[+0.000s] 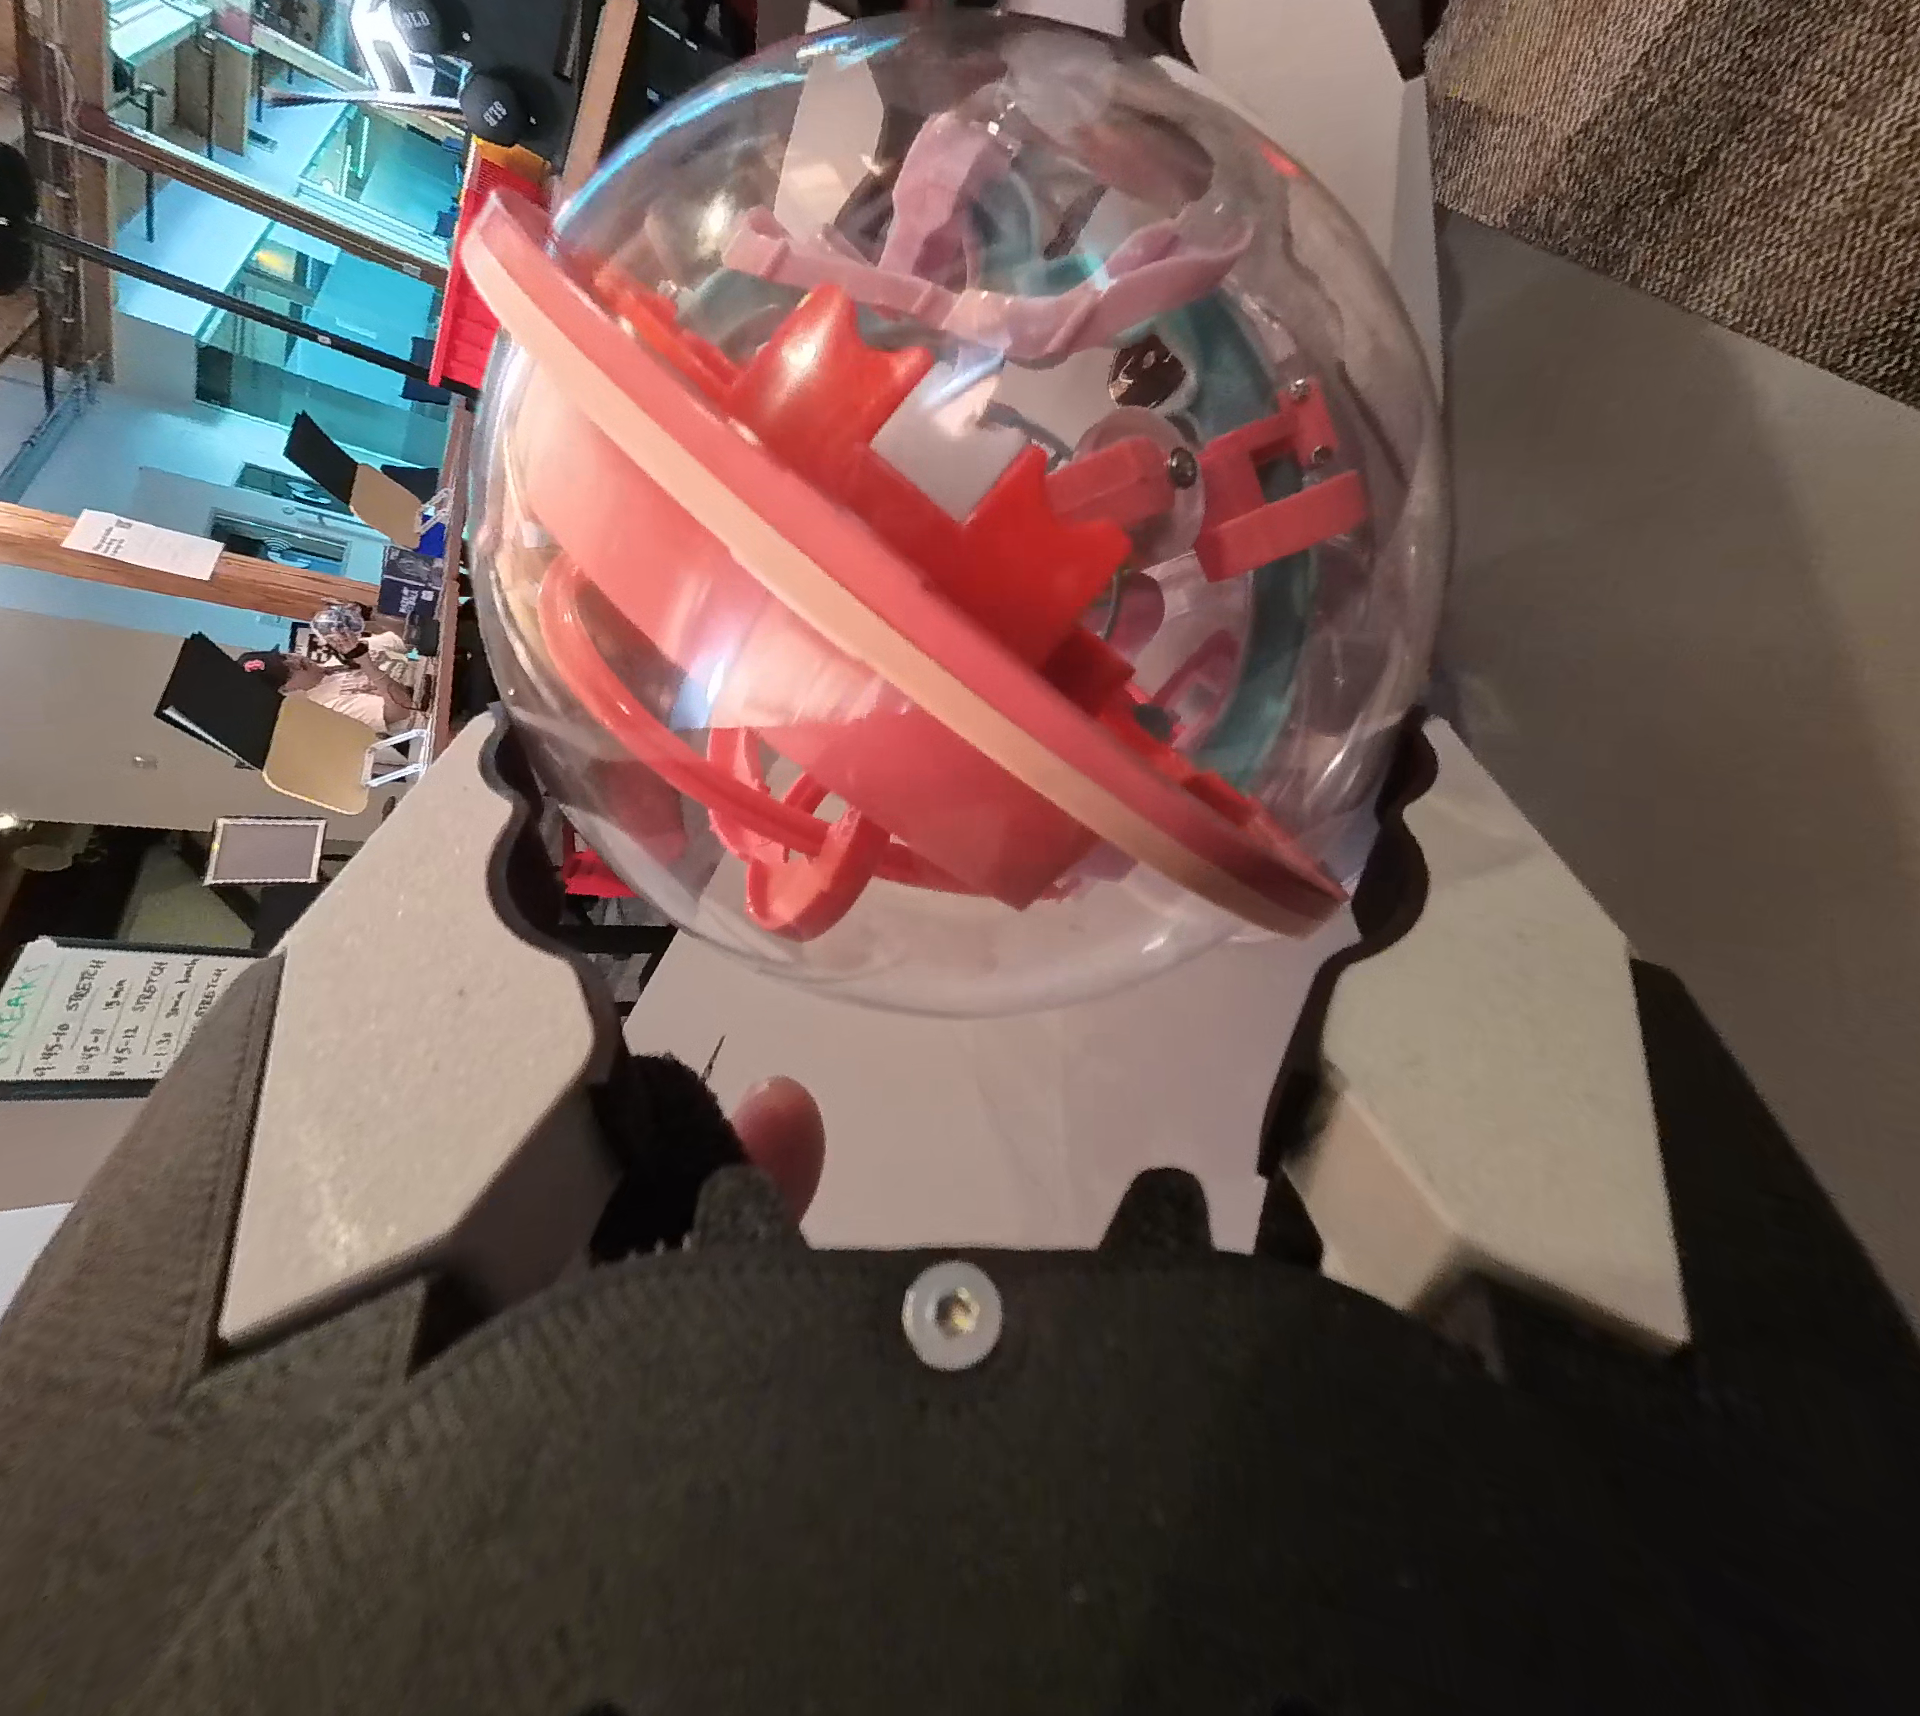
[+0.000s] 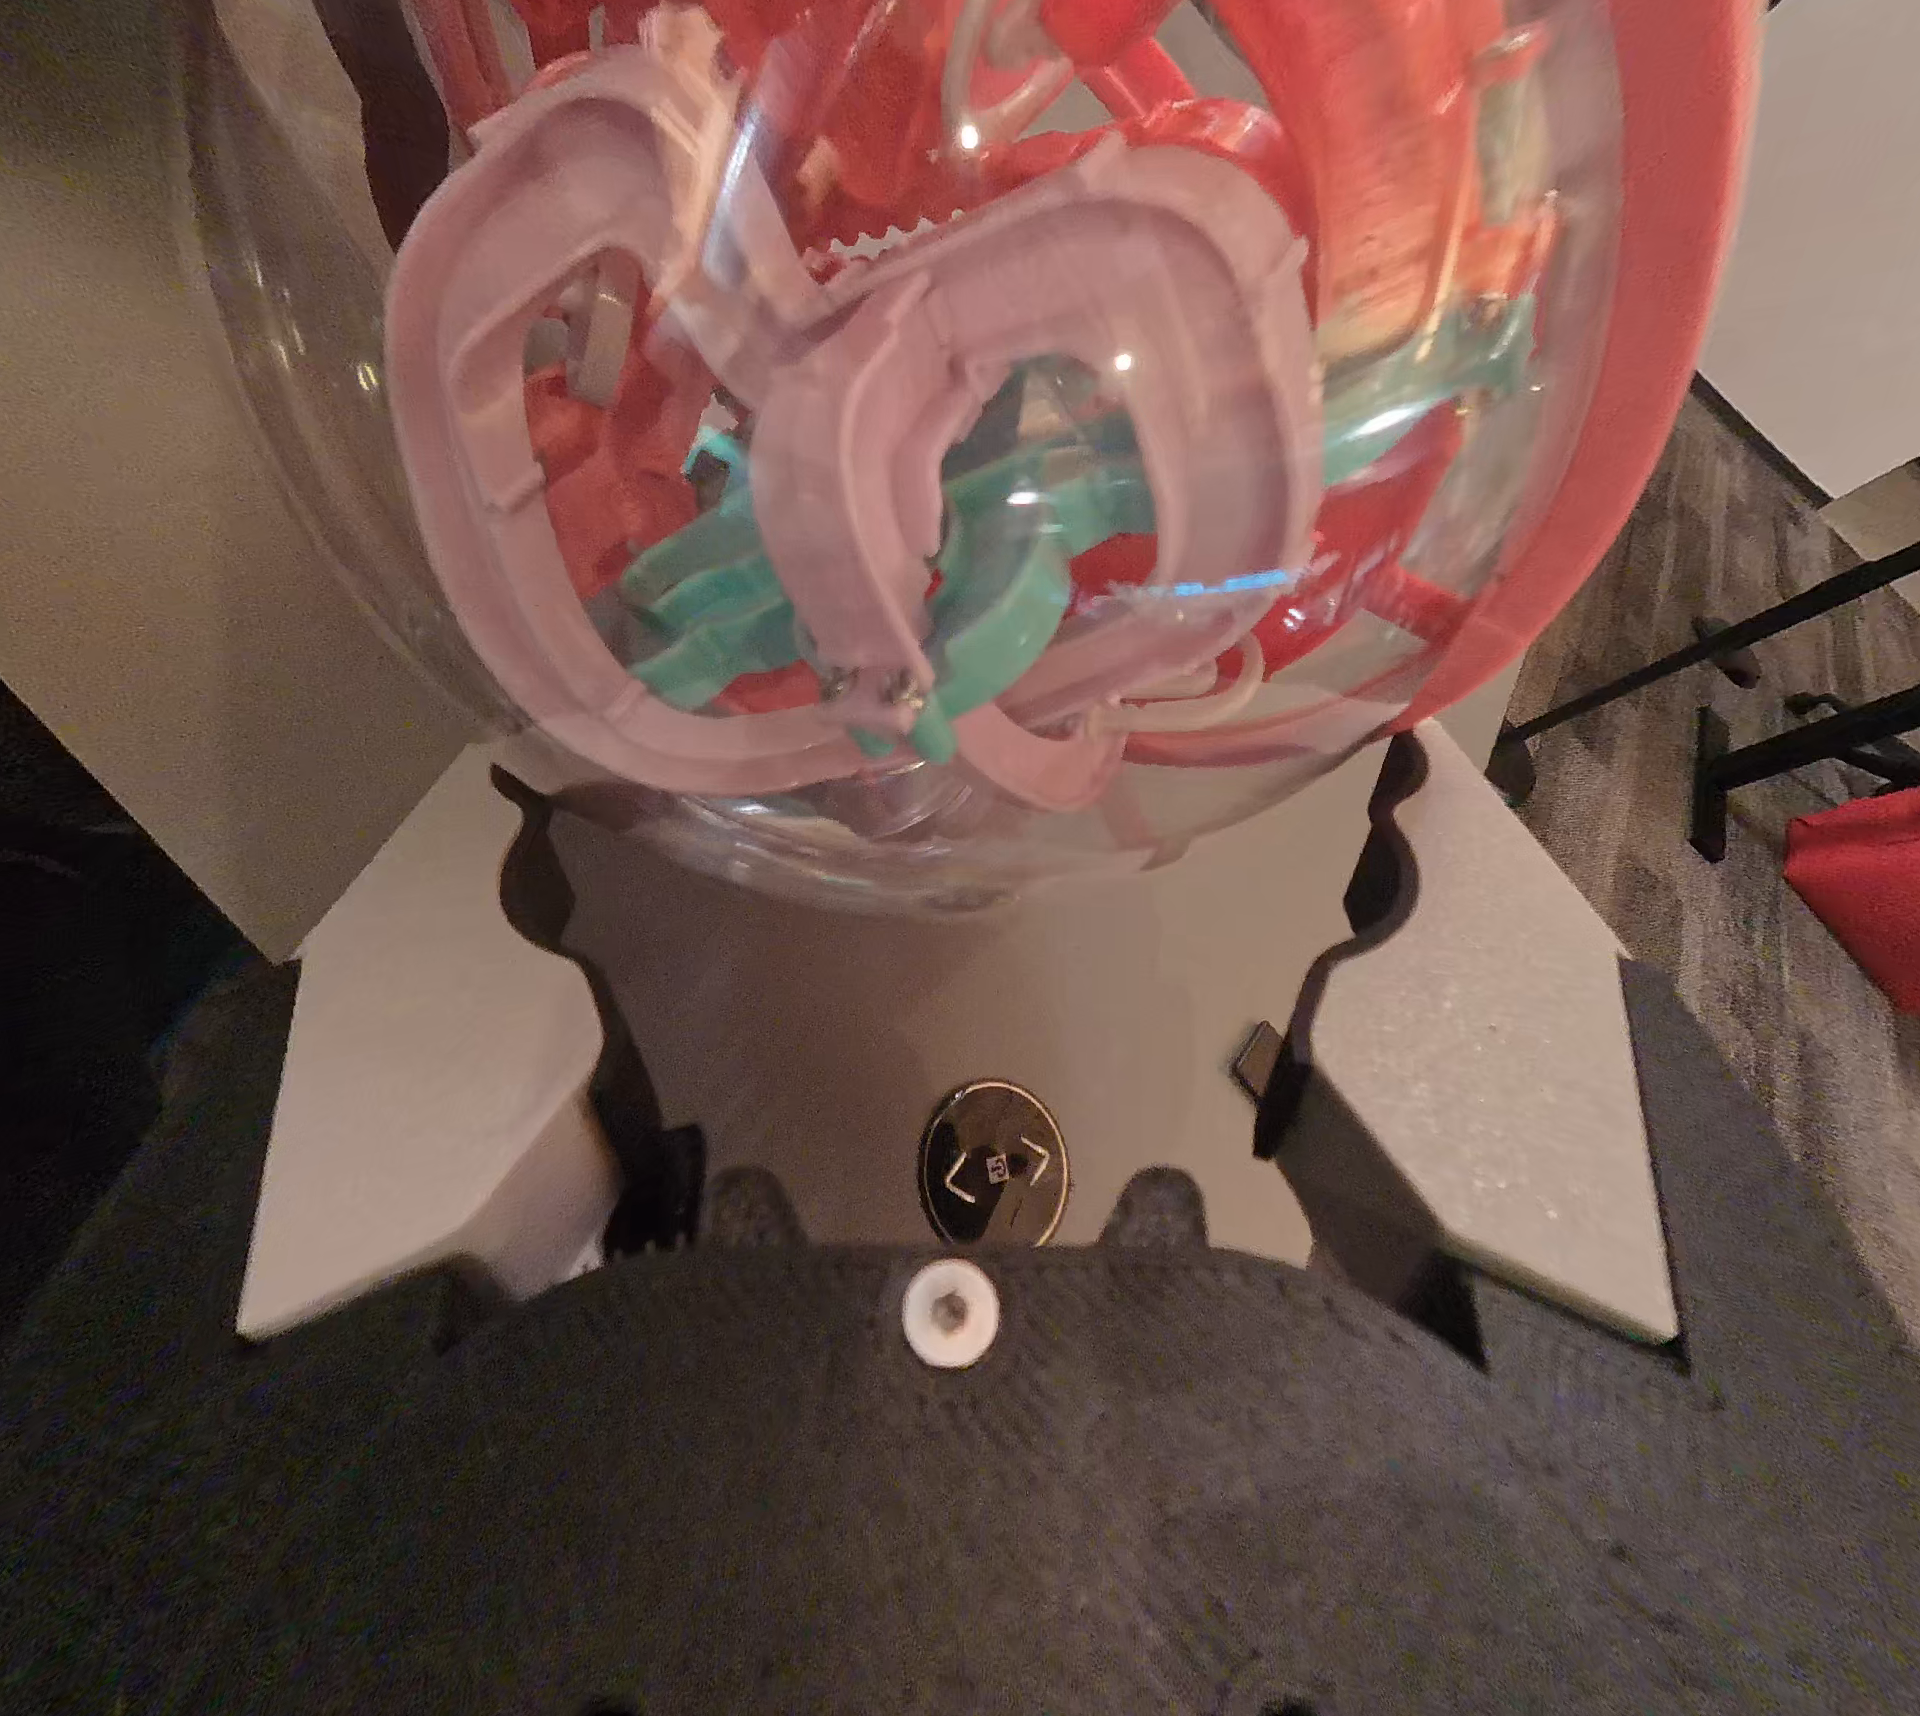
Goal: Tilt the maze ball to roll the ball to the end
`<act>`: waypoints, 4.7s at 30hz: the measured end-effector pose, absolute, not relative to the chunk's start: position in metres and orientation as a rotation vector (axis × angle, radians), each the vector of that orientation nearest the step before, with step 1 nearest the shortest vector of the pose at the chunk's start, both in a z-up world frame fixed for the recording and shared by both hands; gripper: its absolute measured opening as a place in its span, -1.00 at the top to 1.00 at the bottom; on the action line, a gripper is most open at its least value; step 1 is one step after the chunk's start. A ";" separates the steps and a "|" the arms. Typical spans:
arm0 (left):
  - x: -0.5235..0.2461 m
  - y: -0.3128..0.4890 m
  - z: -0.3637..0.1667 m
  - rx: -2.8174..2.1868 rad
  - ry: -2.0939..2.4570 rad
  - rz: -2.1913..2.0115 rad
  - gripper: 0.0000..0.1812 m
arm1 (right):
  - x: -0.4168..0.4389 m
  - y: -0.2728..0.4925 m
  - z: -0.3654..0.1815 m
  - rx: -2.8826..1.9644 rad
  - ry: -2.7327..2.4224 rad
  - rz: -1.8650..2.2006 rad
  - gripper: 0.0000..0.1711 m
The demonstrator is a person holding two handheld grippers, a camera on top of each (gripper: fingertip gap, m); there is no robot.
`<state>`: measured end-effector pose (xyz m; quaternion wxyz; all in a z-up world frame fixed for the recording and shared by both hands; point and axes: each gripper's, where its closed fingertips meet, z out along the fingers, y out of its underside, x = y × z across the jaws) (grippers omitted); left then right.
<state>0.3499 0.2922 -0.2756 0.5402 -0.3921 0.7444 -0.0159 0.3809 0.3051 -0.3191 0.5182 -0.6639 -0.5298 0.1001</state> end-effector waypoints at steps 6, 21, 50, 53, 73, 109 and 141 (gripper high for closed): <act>0.352 0.290 -0.275 -0.935 1.781 -0.046 -0.69 | 0.380 0.305 -0.321 -1.596 -1.262 0.262 -0.77; 0.360 0.284 -0.273 -0.931 1.801 -0.070 -0.70 | 0.381 0.302 -0.324 -1.603 -1.241 0.306 -0.77; 0.367 0.276 -0.263 -0.947 1.821 -0.121 -0.73 | 0.384 0.294 -0.318 -1.640 -1.214 0.348 -0.77; 0.367 0.274 -0.261 -0.950 1.824 -0.123 -0.73 | 0.384 0.292 -0.316 -1.646 -1.213 0.355 -0.77; 0.368 0.265 -0.253 -0.983 1.861 -0.193 -0.74 | 0.379 0.282 -0.314 -1.687 -1.190 0.444 -0.77; 0.365 0.276 -0.268 -1.106 1.861 -0.379 -0.74 | 0.373 0.282 -0.334 -1.854 -1.190 0.578 -0.81; 0.367 0.277 -0.265 -1.131 1.864 -0.468 -0.74 | 0.373 0.285 -0.332 -1.868 -1.168 0.568 -0.81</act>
